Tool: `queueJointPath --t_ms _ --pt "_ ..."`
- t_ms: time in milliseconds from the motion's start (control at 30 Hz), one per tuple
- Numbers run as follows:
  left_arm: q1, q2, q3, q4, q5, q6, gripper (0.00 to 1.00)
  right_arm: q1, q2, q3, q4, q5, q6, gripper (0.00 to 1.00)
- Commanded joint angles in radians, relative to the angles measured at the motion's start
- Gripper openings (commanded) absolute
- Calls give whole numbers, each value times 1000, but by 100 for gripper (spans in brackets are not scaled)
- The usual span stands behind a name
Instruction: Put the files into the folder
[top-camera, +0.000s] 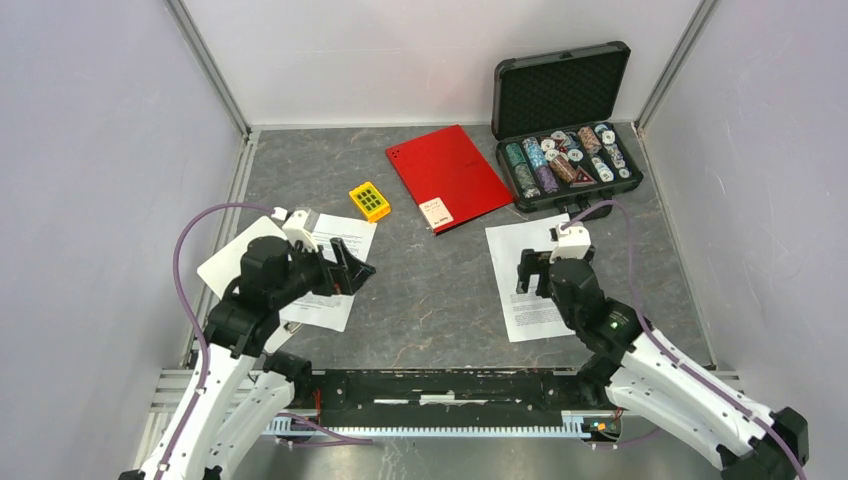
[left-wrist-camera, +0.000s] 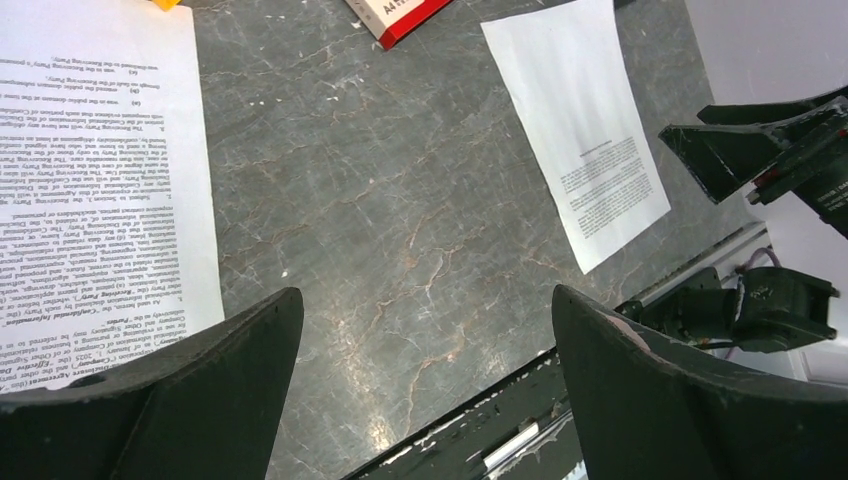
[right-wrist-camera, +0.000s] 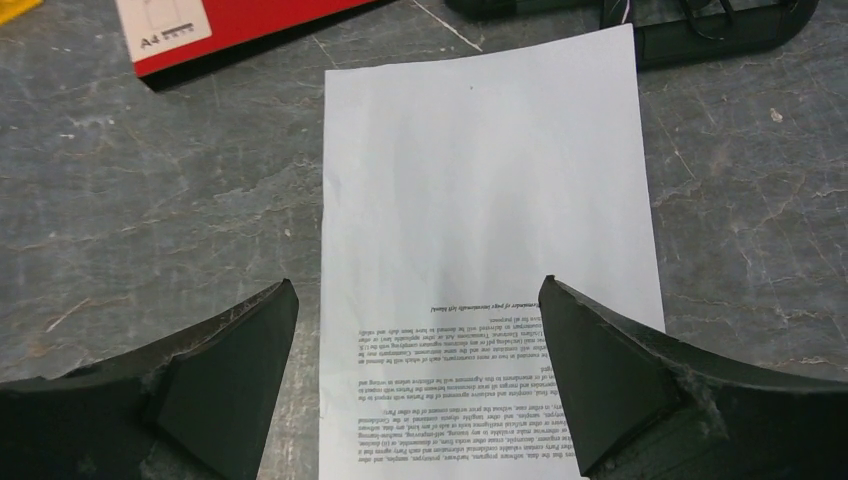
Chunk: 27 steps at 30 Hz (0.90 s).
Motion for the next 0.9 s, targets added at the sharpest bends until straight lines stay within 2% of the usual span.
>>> queueJointPath --t_ms 0,100,267,333,400,500,633,767,867 --pt "-4 19 4 7 -78 -18 100 5 103 9 117 67 -23 98" --pt "-3 39 13 -16 -152 -41 100 3 184 23 198 -2 -39 98" --pt "-3 89 11 -20 -166 -66 100 4 344 45 376 -161 -27 98" --pt "-3 118 15 -34 -219 -104 100 4 396 57 420 -190 2 98" --pt "-2 147 3 -40 -282 -181 100 4 438 62 470 -181 81 98" --pt "-2 205 1 -37 -286 -225 100 4 486 12 670 -182 244 97" --pt "-3 257 -1 -19 -210 -206 100 2 580 -27 927 -172 383 93" --pt "-4 256 1 -21 -217 -194 99 -4 699 -33 1074 -121 522 92" --pt "-3 235 1 -11 -219 -178 100 -5 799 -37 1254 -123 585 92"
